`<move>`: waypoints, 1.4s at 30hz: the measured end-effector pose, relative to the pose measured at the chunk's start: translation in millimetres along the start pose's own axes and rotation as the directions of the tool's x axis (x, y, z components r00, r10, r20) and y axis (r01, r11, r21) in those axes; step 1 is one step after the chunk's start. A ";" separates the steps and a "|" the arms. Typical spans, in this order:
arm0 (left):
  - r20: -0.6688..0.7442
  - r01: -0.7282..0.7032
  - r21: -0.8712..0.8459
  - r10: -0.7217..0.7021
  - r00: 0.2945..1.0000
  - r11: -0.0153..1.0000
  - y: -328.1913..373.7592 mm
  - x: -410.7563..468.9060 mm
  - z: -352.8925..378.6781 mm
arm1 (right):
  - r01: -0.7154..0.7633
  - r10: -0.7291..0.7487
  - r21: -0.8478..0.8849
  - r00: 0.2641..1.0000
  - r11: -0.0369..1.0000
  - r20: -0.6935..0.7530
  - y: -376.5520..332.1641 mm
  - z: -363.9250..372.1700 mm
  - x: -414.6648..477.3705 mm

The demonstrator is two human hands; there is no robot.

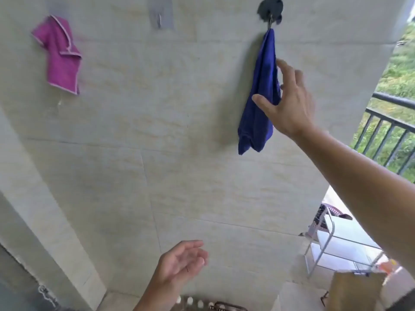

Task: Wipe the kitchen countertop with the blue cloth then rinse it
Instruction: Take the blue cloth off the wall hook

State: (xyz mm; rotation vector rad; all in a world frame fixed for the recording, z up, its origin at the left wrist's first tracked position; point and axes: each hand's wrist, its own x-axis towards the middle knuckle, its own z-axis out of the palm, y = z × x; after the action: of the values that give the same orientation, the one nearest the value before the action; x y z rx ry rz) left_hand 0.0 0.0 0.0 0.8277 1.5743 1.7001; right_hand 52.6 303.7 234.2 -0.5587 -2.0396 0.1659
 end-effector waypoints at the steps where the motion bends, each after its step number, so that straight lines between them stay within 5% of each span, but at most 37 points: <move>1: -0.014 -0.026 -0.008 0.026 1.000 1.000 0.6 4.7 2.5 | -0.014 0.014 -0.025 1.000 1.000 0.016 -0.6 3.1 9.5; 5: -0.055 -0.070 0.035 0.072 0.996 0.997 6.2 18.0 10.6 | 0.024 -0.023 -0.013 0.997 1.000 0.069 -4.9 18.3 37.5; 9: -0.054 -0.068 0.042 0.070 0.996 0.997 10.2 29.1 16.1 | 0.033 -0.002 0.203 0.989 0.979 -0.149 -7.7 9.7 64.1; 17: 0.052 -0.030 0.047 0.027 0.998 0.998 -2.9 48.5 14.0 | 0.216 0.051 0.434 0.849 0.874 -0.525 -34.2 -29.2 92.5; 24: 0.296 0.128 0.103 -0.153 0.943 0.986 -36.3 35.1 -10.6 | 0.009 0.096 0.437 0.971 0.900 -0.217 -55.0 -34.6 -23.4; 32: 0.591 0.315 0.299 -0.434 0.679 0.901 -94.1 -14.2 -50.9 | -0.496 0.525 0.320 0.851 0.807 -0.006 -73.1 -34.3 -201.2; 42: 0.790 0.229 0.526 -0.570 0.225 0.819 -136.1 -95.6 -30.3 | -0.815 0.846 0.231 0.518 0.532 -0.124 -154.6 -119.9 -410.2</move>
State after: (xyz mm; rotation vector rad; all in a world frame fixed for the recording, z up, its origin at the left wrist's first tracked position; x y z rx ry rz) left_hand 37.5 -88.8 -138.9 1.1176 1.0060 0.3158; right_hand 276.5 -31.8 24.9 -1.3863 -1.3523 0.7916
